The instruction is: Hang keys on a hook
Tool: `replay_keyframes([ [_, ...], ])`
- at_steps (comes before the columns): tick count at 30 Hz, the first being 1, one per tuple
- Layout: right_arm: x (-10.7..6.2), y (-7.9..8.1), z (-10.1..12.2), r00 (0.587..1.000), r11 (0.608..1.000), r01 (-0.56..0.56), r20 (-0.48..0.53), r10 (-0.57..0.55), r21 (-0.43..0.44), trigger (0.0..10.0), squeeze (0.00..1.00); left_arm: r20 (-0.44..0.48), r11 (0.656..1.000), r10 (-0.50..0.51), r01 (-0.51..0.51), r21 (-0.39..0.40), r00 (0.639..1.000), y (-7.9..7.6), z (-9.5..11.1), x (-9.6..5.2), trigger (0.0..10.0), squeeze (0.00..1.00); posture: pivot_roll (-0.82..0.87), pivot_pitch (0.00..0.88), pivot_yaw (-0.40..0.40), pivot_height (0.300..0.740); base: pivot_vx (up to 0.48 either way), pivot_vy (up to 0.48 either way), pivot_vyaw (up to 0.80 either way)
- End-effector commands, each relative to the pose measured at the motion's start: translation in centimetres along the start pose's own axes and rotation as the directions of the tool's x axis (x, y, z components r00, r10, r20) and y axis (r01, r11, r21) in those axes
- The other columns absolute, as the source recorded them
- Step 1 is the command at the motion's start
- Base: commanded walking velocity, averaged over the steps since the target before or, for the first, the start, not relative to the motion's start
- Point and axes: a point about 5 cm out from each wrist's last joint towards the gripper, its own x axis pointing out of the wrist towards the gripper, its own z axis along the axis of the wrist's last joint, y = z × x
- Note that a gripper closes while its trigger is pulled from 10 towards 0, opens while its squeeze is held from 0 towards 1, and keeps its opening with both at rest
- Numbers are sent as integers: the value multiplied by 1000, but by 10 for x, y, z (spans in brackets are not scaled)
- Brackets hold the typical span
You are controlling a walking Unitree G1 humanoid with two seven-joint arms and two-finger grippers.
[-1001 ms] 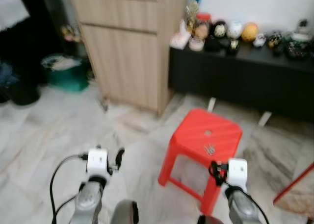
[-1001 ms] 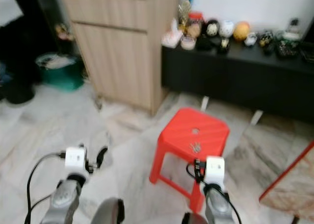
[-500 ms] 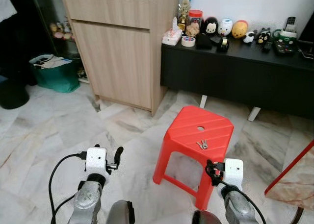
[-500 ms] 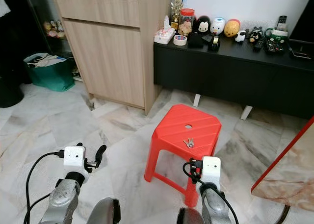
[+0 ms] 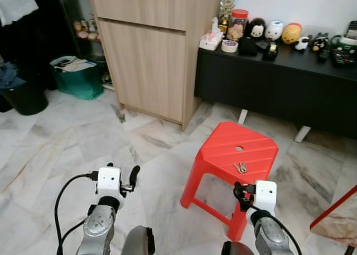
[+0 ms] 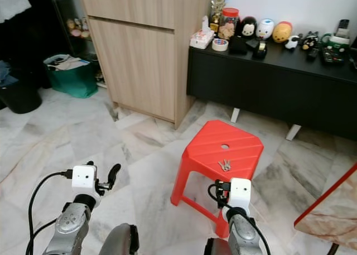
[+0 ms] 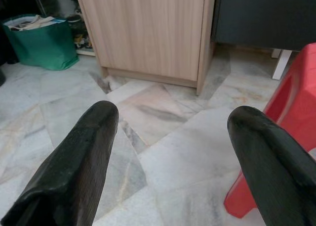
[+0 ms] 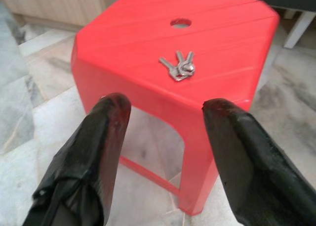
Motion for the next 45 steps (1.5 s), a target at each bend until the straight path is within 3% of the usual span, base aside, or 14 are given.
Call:
replay_keyframes([
  [1, 0, 0, 0, 1000, 1000, -4, -2, 4, -10, 10000, 0, -2, 1000, -7, 7, -2, 1000, -2, 1, 1, 10000, 0, 46, 29, -38, 620, 251, 0, 0],
  [8, 0, 1, 0, 1000, 1000, -12, 4, 12, -13, 10000, 0, -1, 1000, -8, 8, 0, 1000, -2, 1, 2, 10000, 0, 46, 29, -38, 620, 268, 0, 525],
  [45, 0, -2, -1, 1000, 1000, 20, -24, -19, 6, 10000, 0, -8, 1000, -8, 8, 3, 1000, -1, 1, 1, 10000, 0, 48, 31, -36, 620, 276, 0, 0],
])
